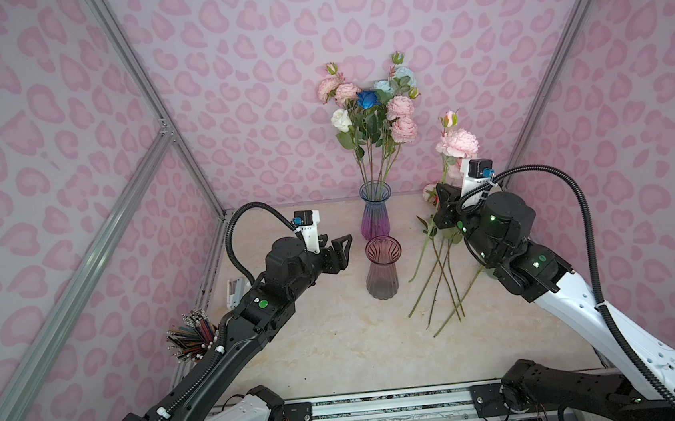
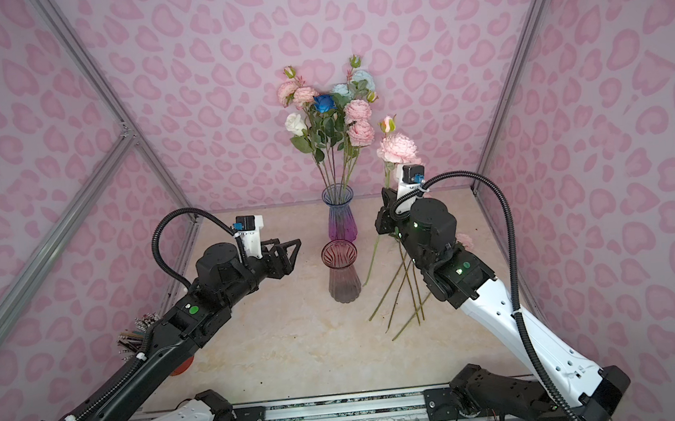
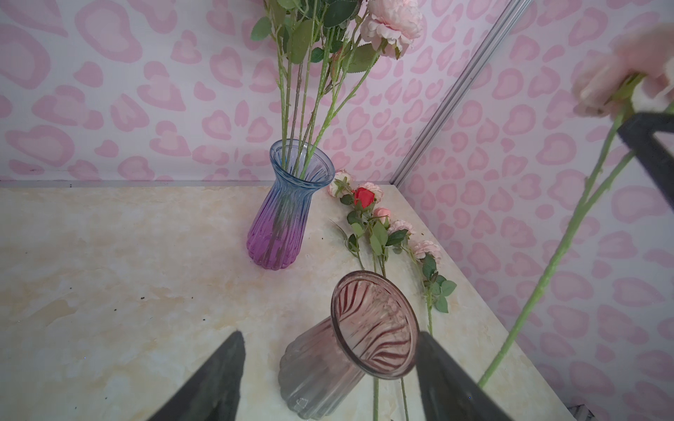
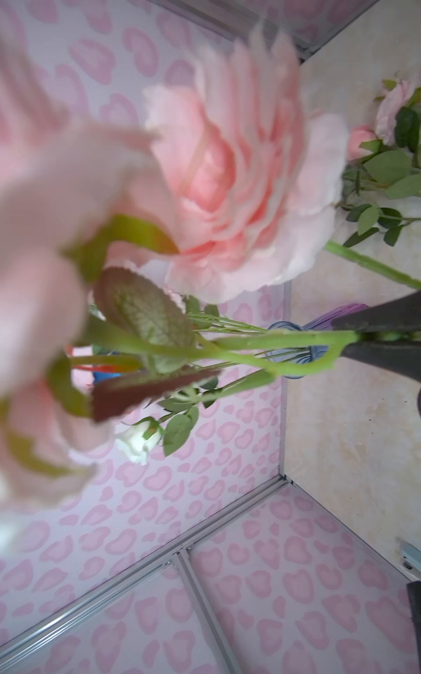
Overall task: Arrange the flowers into the vase
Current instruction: 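Lift the pink roses upward out of the pile with the right gripper, then carry the pink roses over the mauve vase and lower the stems in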
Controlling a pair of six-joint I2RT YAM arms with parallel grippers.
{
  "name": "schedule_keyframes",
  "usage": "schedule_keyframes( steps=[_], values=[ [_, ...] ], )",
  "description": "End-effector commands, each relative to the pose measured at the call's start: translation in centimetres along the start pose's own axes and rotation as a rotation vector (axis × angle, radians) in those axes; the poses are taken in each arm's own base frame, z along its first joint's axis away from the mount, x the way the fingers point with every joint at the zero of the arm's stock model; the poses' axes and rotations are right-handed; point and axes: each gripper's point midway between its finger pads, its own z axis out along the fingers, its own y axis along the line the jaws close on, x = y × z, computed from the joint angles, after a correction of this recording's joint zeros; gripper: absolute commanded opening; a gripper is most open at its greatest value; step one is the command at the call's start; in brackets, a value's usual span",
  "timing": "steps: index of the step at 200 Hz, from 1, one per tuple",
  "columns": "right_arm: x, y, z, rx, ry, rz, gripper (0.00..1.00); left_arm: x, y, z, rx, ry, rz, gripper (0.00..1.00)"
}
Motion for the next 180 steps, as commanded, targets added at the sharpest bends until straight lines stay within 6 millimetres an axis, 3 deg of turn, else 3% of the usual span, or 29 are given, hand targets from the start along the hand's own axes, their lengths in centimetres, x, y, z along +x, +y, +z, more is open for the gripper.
schedule_keyframes(
  steps=[1,30,55,101,106,137,180],
  values=[
    [-3.5,1.6,1.0,-0.005,-0.101,-0.061,0.0,-0.5,-0.6,0.1,0.031,-0.023,0.005,0.75],
    [-5.4,4.8,2.8,-0.072,-0.124,-0.076,0.0,-0.4,-0.5,0.3,0.028,-0.02,-0.004,0.75],
    [-4.1,6.5,4.6,-0.09,-0.093,-0.114,0.0,-0.2,-0.6,0.4,0.034,-0.014,-0.012,0.75],
    [1.7,7.9,6.9,-0.136,-0.03,-0.147,0.0,0.1,-0.7,0.6,0.042,0.001,-0.021,0.75],
    [3.7,7.9,7.2,-0.138,0.003,-0.157,0.0,0.1,-0.7,0.6,0.042,0.001,-0.021,0.75],
    [8.1,8.6,7.6,-0.178,0.118,-0.168,0.0,-0.2,-0.7,0.4,0.038,-0.01,-0.016,0.75],
    [14.4,9.8,7.3,-0.215,0.276,-0.201,0.1,0.0,-0.6,0.5,0.033,-0.001,-0.021,0.75]
  ],
)
